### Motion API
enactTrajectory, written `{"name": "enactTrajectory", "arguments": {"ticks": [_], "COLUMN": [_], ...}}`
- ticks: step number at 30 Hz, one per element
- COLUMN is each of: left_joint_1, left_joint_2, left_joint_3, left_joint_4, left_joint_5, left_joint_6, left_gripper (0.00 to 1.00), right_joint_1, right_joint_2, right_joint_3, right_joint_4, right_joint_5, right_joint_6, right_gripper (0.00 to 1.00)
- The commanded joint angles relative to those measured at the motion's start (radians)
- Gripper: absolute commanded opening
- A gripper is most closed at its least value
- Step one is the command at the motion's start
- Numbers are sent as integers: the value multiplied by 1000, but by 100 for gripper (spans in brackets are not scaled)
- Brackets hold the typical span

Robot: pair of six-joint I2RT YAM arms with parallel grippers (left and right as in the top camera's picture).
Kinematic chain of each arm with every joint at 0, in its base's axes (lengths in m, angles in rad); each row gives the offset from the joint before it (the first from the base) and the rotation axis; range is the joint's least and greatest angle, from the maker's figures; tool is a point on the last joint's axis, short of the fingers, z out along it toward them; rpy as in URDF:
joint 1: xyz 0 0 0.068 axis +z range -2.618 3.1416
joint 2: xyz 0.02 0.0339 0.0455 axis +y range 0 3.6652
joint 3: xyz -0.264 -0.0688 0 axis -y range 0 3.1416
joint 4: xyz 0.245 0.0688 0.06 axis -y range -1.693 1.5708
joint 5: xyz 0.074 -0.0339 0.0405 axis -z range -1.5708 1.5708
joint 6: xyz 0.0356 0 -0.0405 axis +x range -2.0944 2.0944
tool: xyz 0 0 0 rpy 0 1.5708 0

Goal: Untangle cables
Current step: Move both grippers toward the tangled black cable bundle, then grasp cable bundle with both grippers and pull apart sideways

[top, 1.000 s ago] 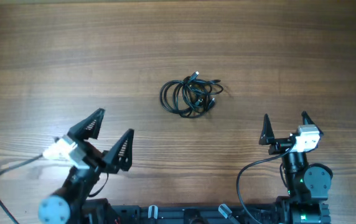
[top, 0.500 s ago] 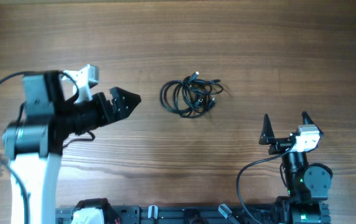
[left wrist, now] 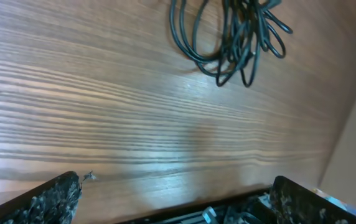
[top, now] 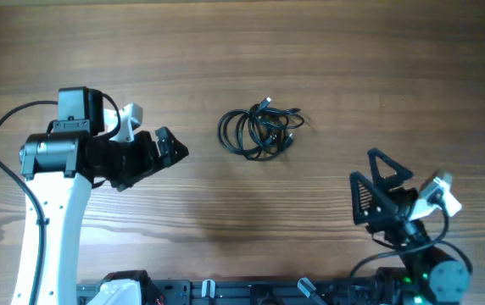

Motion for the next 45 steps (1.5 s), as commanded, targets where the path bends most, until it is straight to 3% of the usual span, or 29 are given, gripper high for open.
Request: {"name": "enactTrajectory", "arguments": {"ticks": [1, 3, 5, 8, 10, 12, 16, 20, 25, 32, 35, 38, 41, 45], "left_joint_1": [-4, -4, -4, -4, -5, -39, -154, -302, -383, -447, -455, -455, -455, -455], "left_joint_2": [0, 3, 13, 34, 56, 101, 206, 360, 475, 522, 522, 516, 480, 380], "left_joint_3": [9, 9, 9, 9, 9, 9, 9, 9, 9, 9, 9, 23, 107, 208], "left_joint_4": [1, 5, 18, 60, 113, 190, 246, 360, 583, 662, 661, 655, 623, 579], "left_joint_5": [-89, -134, -156, -139, -38, 97, 127, 111, 16, -152, -169, -112, 104, 187], "left_joint_6": [13, -43, -92, -92, -81, -59, -59, -95, -234, -277, -277, -269, -182, -167], "left_gripper": [100, 100, 100, 100, 100, 100, 100, 100, 97, 48, 6, 4, 4, 4], "right_joint_1": [-5, -5, -5, -5, -4, -2, 33, 102, 103, 103, 103, 103, 103, 103], "right_joint_2": [39, 195, 390, 649, 790, 928, 1120, 1212, 1162, 1132, 1132, 1133, 1138, 1139], "right_joint_3": [298, 619, 854, 1093, 1181, 1183, 1183, 1184, 1184, 1184, 1184, 1184, 1184, 1184], "right_joint_4": [-295, -803, -1130, -1403, -1492, -1485, -1500, -1484, -1488, -1523, -1522, -1522, -1509, -1441], "right_joint_5": [74, 254, 325, 253, 93, -100, -246, -195, -184, -184, -184, -184, -173, 31], "right_joint_6": [-238, -470, -608, -647, -599, -586, -712, -692, -682, -682, -679, -679, -660, -522], "right_gripper": [99, 100, 100, 100, 100, 100, 91, 89, 91, 94, 95, 96, 97, 96]}}
